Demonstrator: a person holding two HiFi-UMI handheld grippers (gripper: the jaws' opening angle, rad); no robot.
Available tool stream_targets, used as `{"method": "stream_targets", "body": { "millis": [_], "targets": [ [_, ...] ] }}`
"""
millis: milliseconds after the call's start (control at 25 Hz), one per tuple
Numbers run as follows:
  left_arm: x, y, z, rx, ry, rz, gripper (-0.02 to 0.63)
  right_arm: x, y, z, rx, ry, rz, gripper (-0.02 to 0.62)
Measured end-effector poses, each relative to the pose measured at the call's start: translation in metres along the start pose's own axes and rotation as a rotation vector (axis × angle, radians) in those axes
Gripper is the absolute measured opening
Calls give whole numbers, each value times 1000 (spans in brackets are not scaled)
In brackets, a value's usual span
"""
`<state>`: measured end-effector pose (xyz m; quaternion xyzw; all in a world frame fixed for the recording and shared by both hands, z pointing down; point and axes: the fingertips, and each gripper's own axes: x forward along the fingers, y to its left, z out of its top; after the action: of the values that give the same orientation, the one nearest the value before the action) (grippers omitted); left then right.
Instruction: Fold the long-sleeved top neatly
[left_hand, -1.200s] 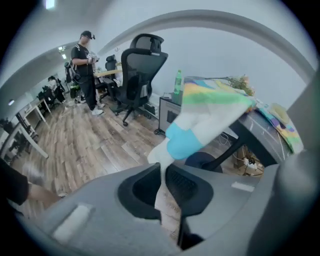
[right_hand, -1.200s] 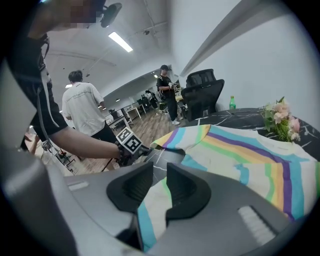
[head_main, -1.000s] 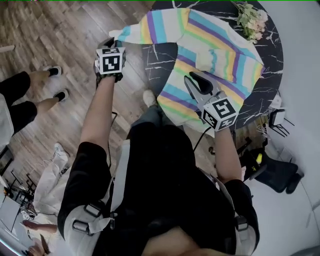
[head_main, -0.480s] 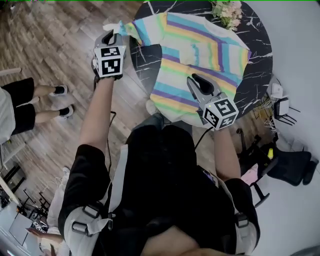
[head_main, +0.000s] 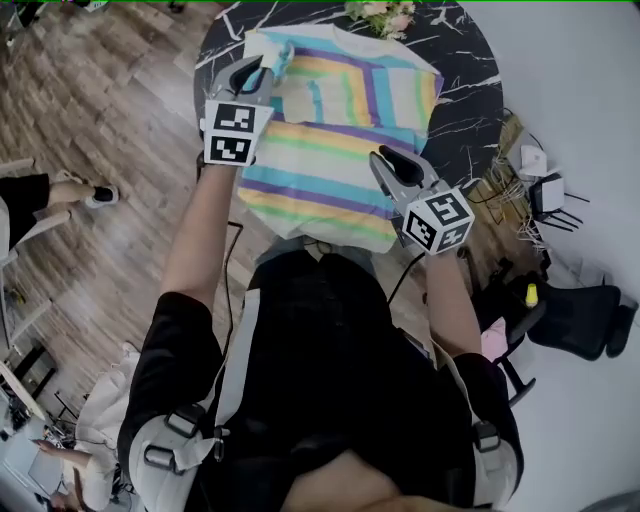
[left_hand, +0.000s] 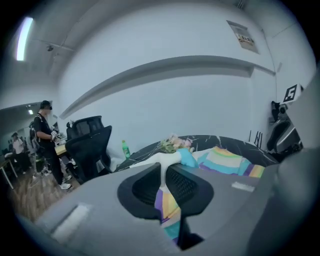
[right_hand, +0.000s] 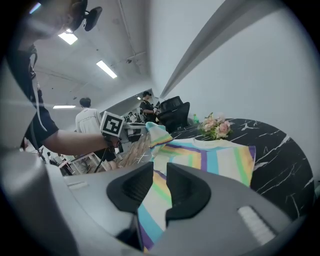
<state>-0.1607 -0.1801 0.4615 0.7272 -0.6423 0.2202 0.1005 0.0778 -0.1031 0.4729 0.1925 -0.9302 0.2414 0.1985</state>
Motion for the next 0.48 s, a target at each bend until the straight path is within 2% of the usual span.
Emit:
{"method": "stream_targets", "body": {
  "millis": [200, 480],
  "targets": [
    [26, -75, 5, 17, 19, -116, 38, -30, -34, -2, 8, 3, 0, 92],
    [51, -131, -24, 152, 150, -132, 40, -58, -61, -14, 15, 19, 0, 92]
  ]
}}
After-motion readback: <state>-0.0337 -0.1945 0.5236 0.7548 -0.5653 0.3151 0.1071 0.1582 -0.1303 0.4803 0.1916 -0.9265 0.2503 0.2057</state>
